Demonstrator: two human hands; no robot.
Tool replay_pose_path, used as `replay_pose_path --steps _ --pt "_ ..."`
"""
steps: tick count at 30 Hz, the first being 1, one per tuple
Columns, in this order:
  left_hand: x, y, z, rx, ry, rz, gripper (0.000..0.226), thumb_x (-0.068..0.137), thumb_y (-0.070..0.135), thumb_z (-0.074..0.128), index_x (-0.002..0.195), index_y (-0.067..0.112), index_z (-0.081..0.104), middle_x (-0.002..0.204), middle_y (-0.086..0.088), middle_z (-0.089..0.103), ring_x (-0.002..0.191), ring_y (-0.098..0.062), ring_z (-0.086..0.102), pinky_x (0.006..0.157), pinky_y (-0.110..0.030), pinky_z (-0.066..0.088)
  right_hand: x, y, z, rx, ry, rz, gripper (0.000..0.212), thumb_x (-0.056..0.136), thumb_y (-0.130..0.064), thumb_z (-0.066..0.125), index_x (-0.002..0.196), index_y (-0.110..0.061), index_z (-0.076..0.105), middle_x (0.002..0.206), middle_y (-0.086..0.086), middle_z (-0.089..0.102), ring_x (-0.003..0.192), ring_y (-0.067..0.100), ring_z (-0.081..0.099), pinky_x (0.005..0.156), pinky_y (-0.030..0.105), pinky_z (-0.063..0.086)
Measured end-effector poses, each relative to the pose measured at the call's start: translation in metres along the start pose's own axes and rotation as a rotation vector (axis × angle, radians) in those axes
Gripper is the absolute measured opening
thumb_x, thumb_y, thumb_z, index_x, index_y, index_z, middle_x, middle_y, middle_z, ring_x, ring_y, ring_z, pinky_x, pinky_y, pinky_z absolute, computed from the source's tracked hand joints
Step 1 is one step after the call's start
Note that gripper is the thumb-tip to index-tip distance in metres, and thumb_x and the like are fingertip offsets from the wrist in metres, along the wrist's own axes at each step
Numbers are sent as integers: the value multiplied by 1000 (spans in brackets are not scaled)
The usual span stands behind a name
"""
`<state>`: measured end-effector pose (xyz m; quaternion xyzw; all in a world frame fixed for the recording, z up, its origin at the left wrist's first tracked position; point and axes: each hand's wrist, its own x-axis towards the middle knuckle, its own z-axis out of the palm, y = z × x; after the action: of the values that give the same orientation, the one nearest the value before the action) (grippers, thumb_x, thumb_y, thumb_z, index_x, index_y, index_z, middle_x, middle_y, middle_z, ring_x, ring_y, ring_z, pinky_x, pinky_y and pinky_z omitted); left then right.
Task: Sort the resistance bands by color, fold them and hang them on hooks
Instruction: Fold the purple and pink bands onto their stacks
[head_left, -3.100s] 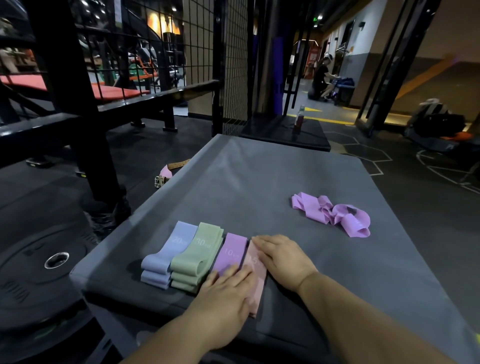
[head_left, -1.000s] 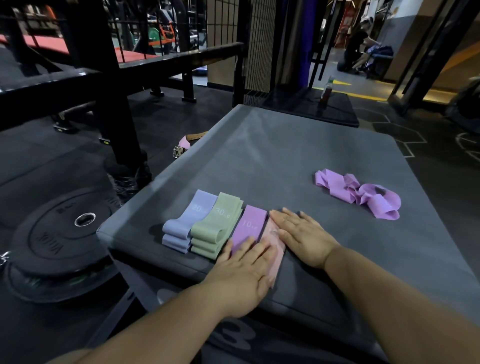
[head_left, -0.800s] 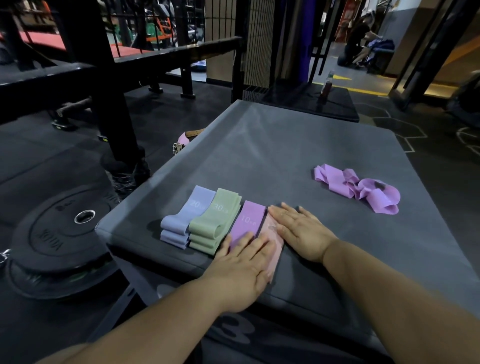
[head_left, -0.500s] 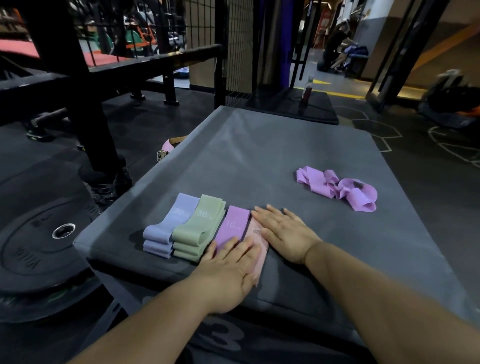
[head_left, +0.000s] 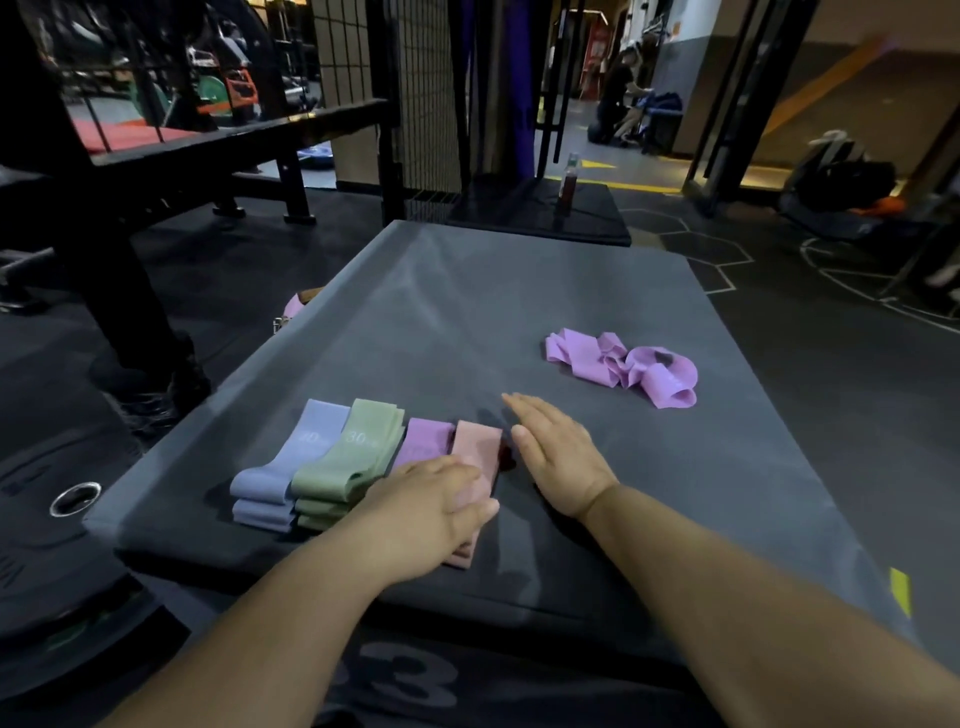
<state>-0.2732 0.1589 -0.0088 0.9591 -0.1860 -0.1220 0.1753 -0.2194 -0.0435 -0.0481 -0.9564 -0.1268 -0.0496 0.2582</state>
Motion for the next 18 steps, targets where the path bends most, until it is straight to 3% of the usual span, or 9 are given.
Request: replay_pose_path --steps 4,8,13,18 --pt "14 23 4 43 58 40 52 99 54 37 146 32 38 156 13 28 143 -14 21 115 -24 13 -12 33 -15 -39 216 213 46 98 -37 40 140 -20 50 141 4 50 133 25 42 110 44 32" --pt "38 55 16 99 55 139 49 101 48 36 146 29 38 155 11 29 143 -14 19 115 -25 9 -22 73 -41 -71 316 467 41 97 -24 47 138 -16 50 139 12 48 128 34 41 107 46 34" --pt "71 93 40 145 23 168 47 101 45 37 142 24 43 151 8 36 136 -20 28 112 -35 27 -26 105 -64 -104 308 556 47 99 -30 46 145 -21 41 148 7 37 134 30 33 111 44 28" --pt "99 113 56 79 57 129 48 101 44 37 144 24 40 151 8 35 136 -20 28 108 -37 26 -12 125 -71 -195 190 515 52 100 -37 43 150 -32 29 161 -1 16 142 26 22 113 46 22"
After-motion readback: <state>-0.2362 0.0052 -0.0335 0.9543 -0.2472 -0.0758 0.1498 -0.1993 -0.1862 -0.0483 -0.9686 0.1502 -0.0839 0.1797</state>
